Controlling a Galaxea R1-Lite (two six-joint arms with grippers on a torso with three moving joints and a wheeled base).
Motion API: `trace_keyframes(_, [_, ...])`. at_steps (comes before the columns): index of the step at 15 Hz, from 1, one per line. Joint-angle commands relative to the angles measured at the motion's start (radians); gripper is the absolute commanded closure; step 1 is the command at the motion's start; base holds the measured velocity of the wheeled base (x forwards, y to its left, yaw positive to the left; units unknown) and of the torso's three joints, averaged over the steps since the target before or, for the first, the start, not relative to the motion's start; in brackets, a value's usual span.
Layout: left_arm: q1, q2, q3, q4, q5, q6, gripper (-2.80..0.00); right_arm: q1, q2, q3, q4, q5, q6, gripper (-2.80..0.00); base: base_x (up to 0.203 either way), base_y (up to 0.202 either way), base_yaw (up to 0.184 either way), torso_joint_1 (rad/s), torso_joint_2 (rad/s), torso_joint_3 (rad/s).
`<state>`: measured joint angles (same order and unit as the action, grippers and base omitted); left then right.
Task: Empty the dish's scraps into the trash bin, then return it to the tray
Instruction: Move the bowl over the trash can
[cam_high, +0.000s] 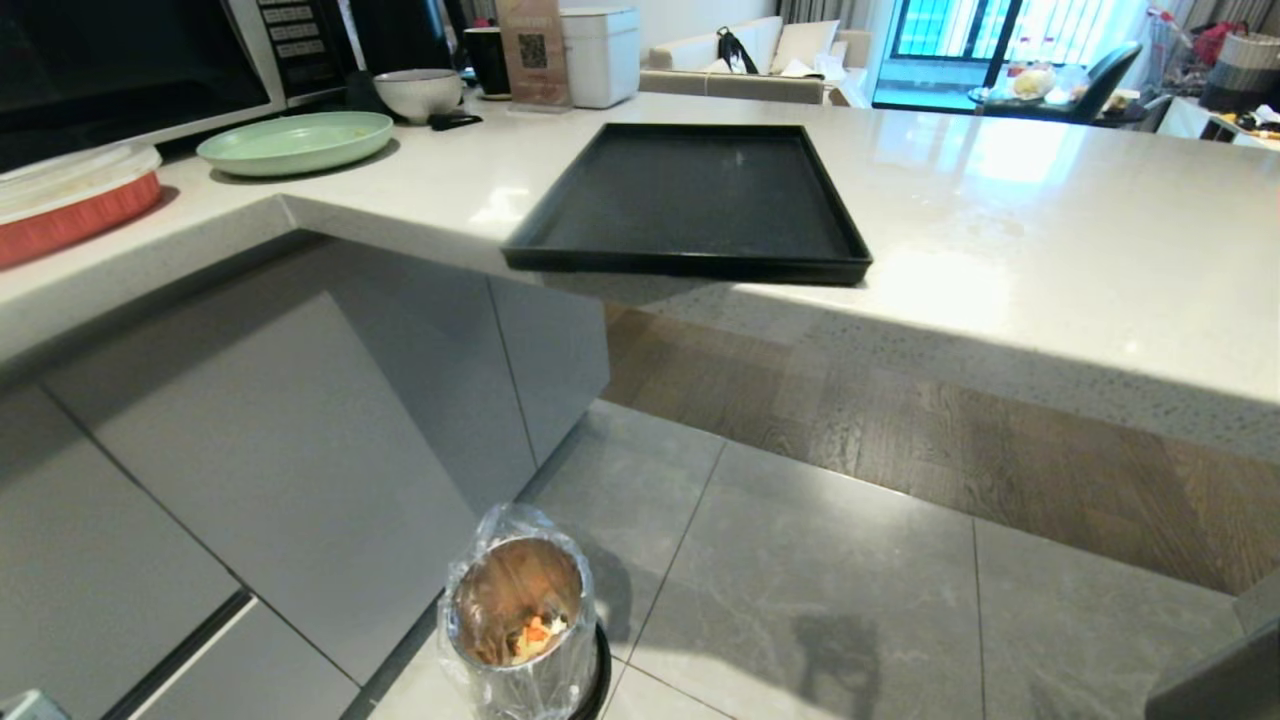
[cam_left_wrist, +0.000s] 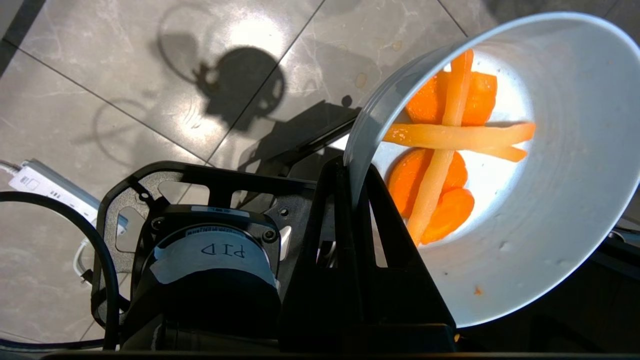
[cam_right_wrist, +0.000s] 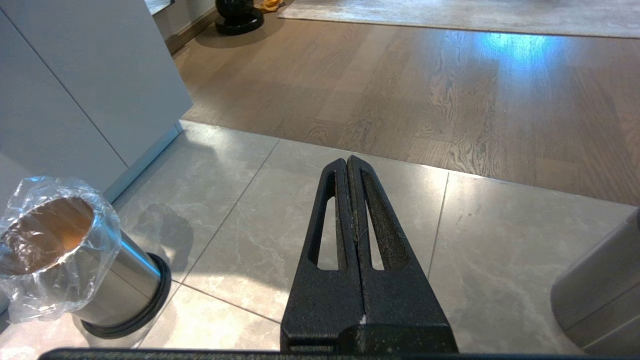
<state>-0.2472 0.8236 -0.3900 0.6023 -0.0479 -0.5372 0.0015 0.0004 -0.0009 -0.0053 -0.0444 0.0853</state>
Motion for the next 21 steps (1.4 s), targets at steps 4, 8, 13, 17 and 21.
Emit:
trace_keyframes(4, [-0.001,0.000,0.000,0.004,0.000,-0.017,0.00,0.000,0.000,0.001,-0.001,0.000,0.001,0.00,0.000,-0.019,0.001,0.001,0.00,0.001])
trace_keyframes(8, [-0.001,-0.001,0.005,0.005,0.008,-0.018,0.00,0.000,0.000,-0.001,-0.001,0.000,0.001,0.00,0.000,0.000,0.000,0.000,0.00,0.000])
trace_keyframes(13, [-0.001,0.000,0.007,0.005,0.013,-0.017,0.00,0.000,0.000,-0.001,-0.001,0.000,0.001,0.00,0.000,0.000,0.000,0.000,0.00,0.000])
trace_keyframes(17, [-0.001,0.000,0.005,0.005,0.014,-0.017,0.00,0.000,0.000,-0.001,-0.001,0.000,0.001,0.00,0.000,0.000,0.000,0.000,0.00,0.000])
trace_keyframes(21, [0.000,0.000,0.010,0.005,0.011,-0.018,0.00,0.000,0.000,-0.001,-0.001,0.000,0.001,0.00,0.000,0.000,0.000,0.000,0.00,0.000])
